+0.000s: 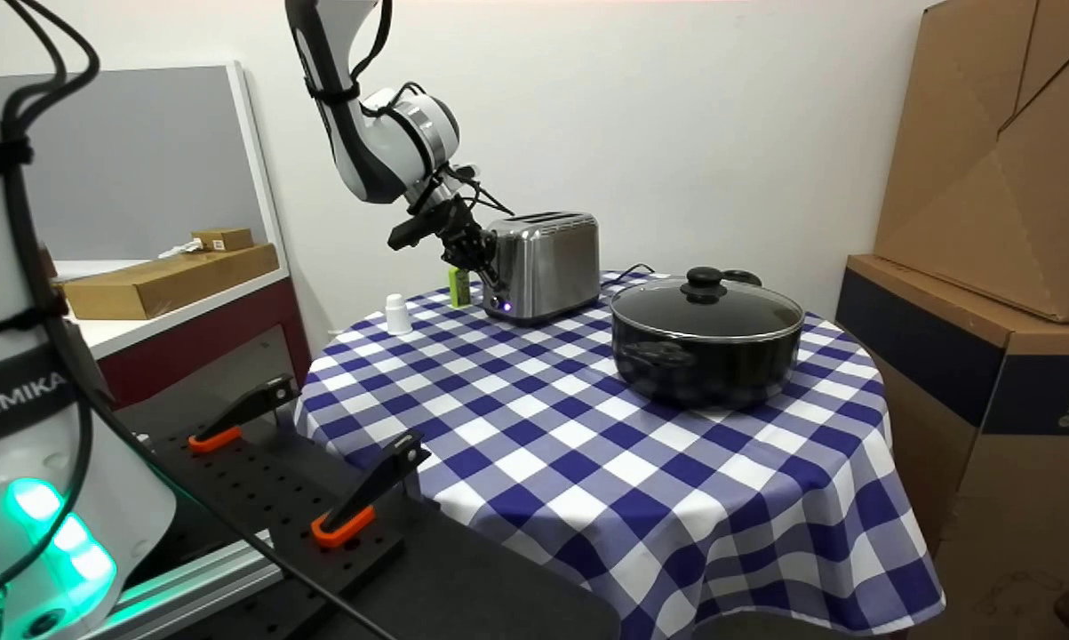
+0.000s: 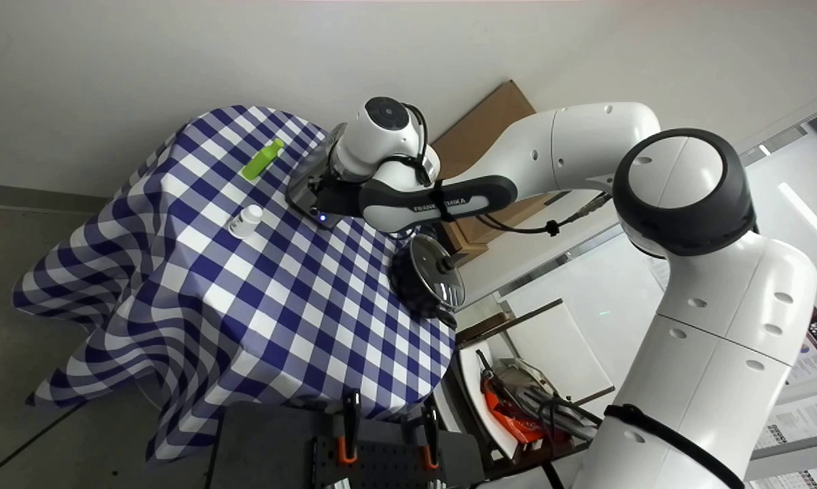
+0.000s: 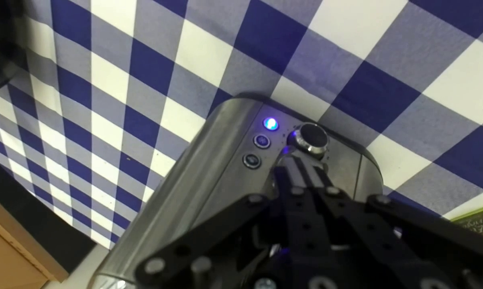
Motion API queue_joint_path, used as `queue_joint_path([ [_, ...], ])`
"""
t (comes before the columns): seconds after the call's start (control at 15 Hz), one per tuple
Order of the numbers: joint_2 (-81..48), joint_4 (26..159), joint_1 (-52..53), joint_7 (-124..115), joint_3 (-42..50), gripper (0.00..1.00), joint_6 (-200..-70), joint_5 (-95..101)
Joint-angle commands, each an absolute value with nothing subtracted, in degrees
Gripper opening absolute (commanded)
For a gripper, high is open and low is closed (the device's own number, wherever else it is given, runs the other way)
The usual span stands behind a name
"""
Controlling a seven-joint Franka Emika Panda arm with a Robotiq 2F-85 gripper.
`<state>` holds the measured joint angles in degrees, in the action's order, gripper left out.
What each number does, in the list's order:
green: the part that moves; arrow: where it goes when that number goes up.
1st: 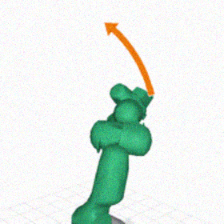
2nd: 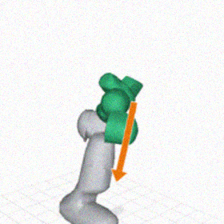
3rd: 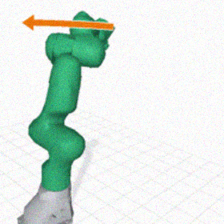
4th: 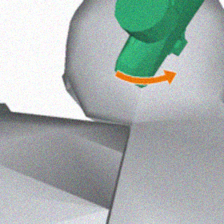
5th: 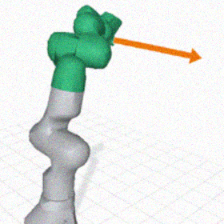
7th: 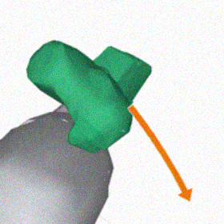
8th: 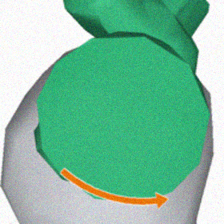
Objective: Push down the switch of the toaster
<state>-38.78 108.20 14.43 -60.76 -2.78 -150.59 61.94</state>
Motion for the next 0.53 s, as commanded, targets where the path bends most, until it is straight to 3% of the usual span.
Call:
queue_joint_path([
  [0.0,-42.69,106.64,15.11,-61.00,-1.19,0.00,-152.65,61.80],
  [0.47,-34.41,114.27,12.55,-60.87,-2.35,0.00,-153.85,55.38],
])
